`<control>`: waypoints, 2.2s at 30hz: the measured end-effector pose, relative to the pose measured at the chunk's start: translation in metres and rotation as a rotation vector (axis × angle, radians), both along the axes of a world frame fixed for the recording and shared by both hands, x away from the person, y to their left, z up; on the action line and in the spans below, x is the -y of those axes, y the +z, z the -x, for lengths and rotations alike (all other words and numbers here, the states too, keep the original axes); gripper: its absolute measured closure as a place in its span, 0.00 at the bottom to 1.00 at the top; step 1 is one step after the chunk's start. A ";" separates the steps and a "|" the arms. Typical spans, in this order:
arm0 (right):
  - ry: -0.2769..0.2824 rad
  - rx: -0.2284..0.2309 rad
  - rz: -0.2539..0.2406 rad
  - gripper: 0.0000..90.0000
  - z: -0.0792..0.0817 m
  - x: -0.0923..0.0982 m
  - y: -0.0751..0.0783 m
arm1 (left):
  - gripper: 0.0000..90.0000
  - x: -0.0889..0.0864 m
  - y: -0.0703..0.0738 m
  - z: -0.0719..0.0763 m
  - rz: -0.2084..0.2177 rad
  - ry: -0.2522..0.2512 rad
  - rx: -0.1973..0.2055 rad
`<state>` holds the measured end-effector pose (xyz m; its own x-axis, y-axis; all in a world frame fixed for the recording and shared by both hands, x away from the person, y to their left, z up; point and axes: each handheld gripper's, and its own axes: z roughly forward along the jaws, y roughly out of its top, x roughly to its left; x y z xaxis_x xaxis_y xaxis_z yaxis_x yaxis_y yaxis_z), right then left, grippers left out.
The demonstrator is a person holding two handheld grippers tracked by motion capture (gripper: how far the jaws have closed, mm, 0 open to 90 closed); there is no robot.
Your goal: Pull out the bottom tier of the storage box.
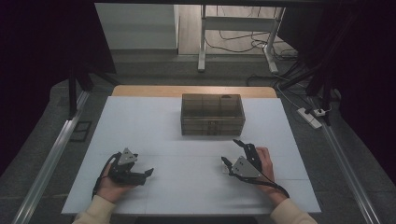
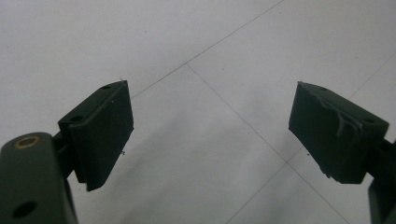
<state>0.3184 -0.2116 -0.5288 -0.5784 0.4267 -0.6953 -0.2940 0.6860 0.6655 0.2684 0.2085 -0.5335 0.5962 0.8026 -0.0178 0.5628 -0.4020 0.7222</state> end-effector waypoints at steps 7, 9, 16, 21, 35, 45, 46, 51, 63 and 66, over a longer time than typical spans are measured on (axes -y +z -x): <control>0.001 0.009 0.008 0.24 -0.003 -0.002 0.000 | 0.16 0.000 0.000 0.000 0.000 0.000 0.000; 0.000 0.009 0.011 0.24 -0.004 -0.003 0.000 | 0.16 0.000 0.000 0.000 -0.001 -0.001 -0.001; 0.000 0.011 0.006 0.24 -0.007 -0.004 0.000 | 0.16 0.000 0.000 0.000 -0.003 -0.003 -0.002; -0.004 0.011 0.004 0.24 -0.009 -0.005 0.001 | 0.16 0.000 0.000 0.000 -0.003 -0.003 -0.002; 0.006 0.010 0.014 0.24 -0.015 -0.011 0.000 | 0.16 -0.001 -0.001 0.000 -0.004 -0.004 -0.002; 0.006 0.019 0.026 0.24 -0.018 -0.013 -0.001 | 0.16 -0.001 -0.001 0.000 -0.004 -0.004 -0.002; 0.006 0.020 0.027 0.24 -0.018 -0.013 -0.001 | 0.16 -0.001 -0.001 0.000 -0.004 -0.004 -0.003; 0.006 0.019 0.026 0.24 -0.020 -0.013 -0.001 | 0.16 -0.001 -0.001 0.000 -0.002 -0.005 -0.002; 0.014 0.026 0.026 0.25 -0.023 -0.018 0.000 | 0.16 -0.001 -0.001 0.000 -0.004 -0.004 -0.003; 0.012 0.029 0.035 0.25 -0.023 -0.019 0.000 | 0.16 -0.001 -0.001 0.000 -0.003 -0.004 -0.003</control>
<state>0.3417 -0.1930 -0.5290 -0.5625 0.3947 -0.7265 -0.3212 0.7054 0.6319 0.2685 0.2095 -0.5343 0.5997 0.8000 -0.0169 0.5630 -0.4068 0.7194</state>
